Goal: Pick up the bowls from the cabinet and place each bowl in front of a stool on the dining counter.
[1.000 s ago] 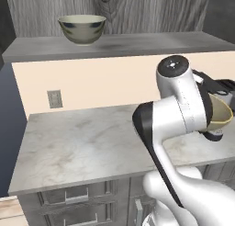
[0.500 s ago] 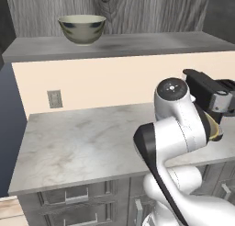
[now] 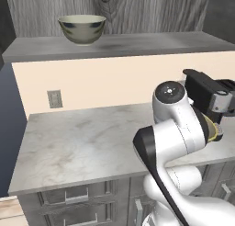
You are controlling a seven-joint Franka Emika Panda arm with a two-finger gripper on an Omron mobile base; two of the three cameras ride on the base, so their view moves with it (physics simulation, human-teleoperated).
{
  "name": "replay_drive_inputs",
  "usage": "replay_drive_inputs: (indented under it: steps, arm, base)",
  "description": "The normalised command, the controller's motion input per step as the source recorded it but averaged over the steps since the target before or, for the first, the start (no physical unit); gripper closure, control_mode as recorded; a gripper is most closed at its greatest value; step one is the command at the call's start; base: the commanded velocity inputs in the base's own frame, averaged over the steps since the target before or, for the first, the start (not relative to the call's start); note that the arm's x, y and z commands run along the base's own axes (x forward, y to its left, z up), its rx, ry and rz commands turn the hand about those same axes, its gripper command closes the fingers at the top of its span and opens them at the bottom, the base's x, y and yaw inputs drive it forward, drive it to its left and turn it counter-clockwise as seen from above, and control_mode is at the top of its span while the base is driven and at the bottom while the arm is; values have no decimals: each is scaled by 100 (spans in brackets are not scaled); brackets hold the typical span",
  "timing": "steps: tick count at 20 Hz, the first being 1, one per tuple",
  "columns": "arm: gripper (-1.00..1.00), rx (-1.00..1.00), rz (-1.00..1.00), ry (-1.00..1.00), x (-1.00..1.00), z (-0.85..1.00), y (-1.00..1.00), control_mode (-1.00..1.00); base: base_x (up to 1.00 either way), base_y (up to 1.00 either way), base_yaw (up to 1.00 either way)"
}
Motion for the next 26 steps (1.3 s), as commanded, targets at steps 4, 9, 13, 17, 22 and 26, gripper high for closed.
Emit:
replay_drive_inputs:
  steps: [4,9,13,17,22,26]
  arm:
    - [100,0,0,0,0,0,0,-100]
    - [100,0,0,-2,-3,0,0,100]
    - [100,0,0,0,0,0,0,100]
    - [100,0,0,0,0,0,0,100]
    - [100,0,0,0,0,0,0,100]
    - [100,0,0,0,0,0,0,100]
  base:
    - [0,0,0]
    - [-39,-1,-37]
    - [-46,3,-78]
    - [-34,-23,-75]
    - [-13,-68,-70]
    - [-1,-49,-85]
